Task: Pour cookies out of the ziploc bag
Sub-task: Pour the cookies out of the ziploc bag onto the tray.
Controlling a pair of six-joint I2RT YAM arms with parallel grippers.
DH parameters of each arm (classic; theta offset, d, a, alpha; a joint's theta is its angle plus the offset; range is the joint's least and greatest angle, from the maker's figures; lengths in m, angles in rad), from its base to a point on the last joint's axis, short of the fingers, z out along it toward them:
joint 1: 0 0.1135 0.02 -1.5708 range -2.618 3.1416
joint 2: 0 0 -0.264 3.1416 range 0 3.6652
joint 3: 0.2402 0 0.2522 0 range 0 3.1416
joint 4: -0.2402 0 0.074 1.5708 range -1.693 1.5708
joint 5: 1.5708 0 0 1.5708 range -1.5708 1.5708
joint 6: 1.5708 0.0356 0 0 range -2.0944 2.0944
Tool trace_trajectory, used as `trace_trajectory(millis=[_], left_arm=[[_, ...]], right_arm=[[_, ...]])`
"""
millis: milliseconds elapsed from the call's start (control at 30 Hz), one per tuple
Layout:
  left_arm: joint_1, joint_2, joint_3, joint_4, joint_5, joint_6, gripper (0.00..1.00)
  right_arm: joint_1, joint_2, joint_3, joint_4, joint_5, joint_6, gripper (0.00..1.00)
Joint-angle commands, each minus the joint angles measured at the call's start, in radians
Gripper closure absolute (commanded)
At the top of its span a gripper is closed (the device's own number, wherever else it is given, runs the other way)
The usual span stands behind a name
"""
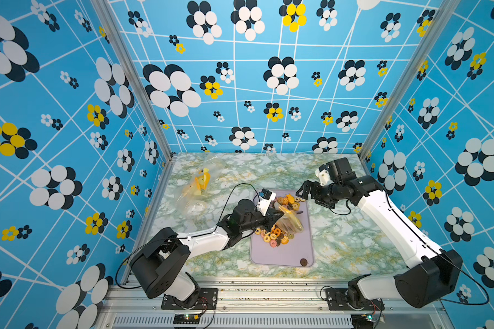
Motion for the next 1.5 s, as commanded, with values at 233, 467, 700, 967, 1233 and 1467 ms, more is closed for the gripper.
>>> trace_trajectory(millis=[233,467,700,967,1233,1467], left_arm=[[-0.016,-0.103,-0.049,-0.104,0.016,-0.016,1.0],[-0.021,-0.132,-0.049,-0.175,0.041,-0.011,1.0],[-0.02,-0.174,-0.044,-0.25,0.067,-0.002,1.0],[-0.021,-0.187,-0.011,-0.298,0.095,0.01,1.0],[-0.001,-0.101,0.08,-0.272,0.107,0.014,1.0],[0.018,-0.019,0.179,-0.27,0.156,0.01,1.0]], right_arm=[[-0.011,-0.024,-0.037,-0.003,0.041,-0.02,0.01],[-0.013,-0.014,-0.071,0.017,0.04,-0.018,0.01],[-0.014,-0.017,-0.093,0.031,0.043,-0.018,0.01],[-0.014,-0.011,-0.109,0.048,0.034,-0.013,0.01],[-0.021,-0.002,-0.106,0.038,0.043,-0.027,0.01],[-0.04,-0.002,-0.112,0.019,0.032,-0.037,0.01]])
